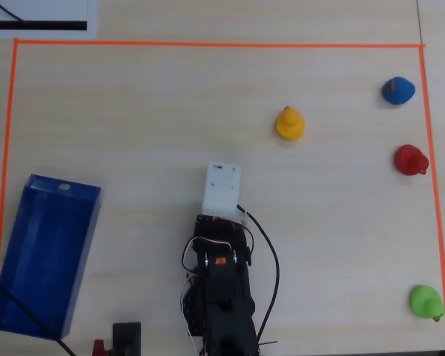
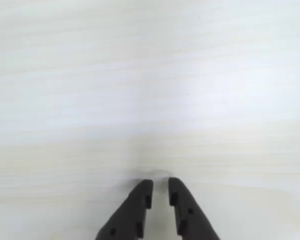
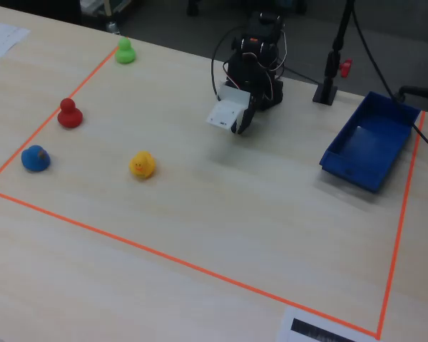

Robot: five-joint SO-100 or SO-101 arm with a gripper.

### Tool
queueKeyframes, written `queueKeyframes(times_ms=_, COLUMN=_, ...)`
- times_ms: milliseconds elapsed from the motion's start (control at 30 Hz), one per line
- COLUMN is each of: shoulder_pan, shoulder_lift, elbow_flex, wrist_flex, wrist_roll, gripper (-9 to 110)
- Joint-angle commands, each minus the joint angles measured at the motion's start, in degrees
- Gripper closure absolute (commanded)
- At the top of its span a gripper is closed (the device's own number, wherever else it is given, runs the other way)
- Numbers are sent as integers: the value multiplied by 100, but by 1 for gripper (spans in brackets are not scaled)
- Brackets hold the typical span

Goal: Grasp yellow duck and put it into box.

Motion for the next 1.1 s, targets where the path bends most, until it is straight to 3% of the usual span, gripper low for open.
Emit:
queueKeyframes(times_ms=0, shoulder_pan=62, shoulder_lift=-53, elbow_flex=0, wrist_flex=-1679, wrist_roll=-79, gripper=101)
queueKeyframes(times_ms=233, shoulder_pan=492, shoulder_lift=-1274, elbow_flex=-343, wrist_flex=-5528, wrist_roll=475, gripper=101)
queueKeyframes(times_ms=533, shoulder_pan=1354, shoulder_lift=-3973, elbow_flex=-1389, wrist_flex=-8332, wrist_roll=580, gripper=101)
queueKeyframes(times_ms=667, shoulder_pan=1854, shoulder_lift=-5370, elbow_flex=-1547, wrist_flex=-9589, wrist_roll=589, gripper=91)
queueKeyframes(times_ms=733, shoulder_pan=2048, shoulder_lift=-6038, elbow_flex=-1775, wrist_flex=-9765, wrist_roll=519, gripper=80)
queueKeyframes(times_ms=1067, shoulder_pan=2698, shoulder_lift=-8499, elbow_flex=-3867, wrist_flex=-9457, wrist_roll=316, gripper=75)
